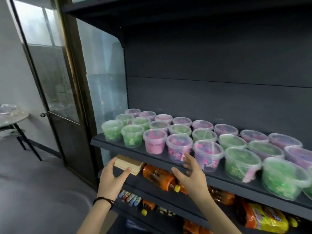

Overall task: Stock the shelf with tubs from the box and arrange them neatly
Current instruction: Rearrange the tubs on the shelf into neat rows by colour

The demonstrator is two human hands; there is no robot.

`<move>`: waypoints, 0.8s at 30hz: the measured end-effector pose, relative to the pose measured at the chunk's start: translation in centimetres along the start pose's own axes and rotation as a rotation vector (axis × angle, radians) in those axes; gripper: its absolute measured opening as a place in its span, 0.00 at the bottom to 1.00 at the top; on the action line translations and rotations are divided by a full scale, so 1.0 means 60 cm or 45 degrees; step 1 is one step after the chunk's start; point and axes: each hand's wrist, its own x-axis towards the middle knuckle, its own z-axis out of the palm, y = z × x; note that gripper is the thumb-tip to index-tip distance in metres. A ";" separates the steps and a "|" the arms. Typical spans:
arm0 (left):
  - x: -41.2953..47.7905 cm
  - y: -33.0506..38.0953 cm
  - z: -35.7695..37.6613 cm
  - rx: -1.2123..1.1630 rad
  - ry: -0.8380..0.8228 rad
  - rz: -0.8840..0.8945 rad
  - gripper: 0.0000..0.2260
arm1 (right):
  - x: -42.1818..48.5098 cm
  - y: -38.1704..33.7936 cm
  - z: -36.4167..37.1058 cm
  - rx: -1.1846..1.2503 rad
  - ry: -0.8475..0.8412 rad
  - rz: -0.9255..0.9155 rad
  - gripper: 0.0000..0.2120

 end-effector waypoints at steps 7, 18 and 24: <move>0.083 -0.021 -0.036 -0.062 0.011 0.033 0.31 | 0.062 -0.033 0.111 0.012 -0.065 -0.083 0.33; 0.263 0.029 0.027 -0.128 -0.076 0.174 0.36 | 0.251 -0.057 0.103 -0.242 -0.164 -0.192 0.35; 0.323 0.013 0.048 0.012 -0.083 0.216 0.46 | 0.304 -0.047 0.122 -0.539 -0.350 -0.067 0.43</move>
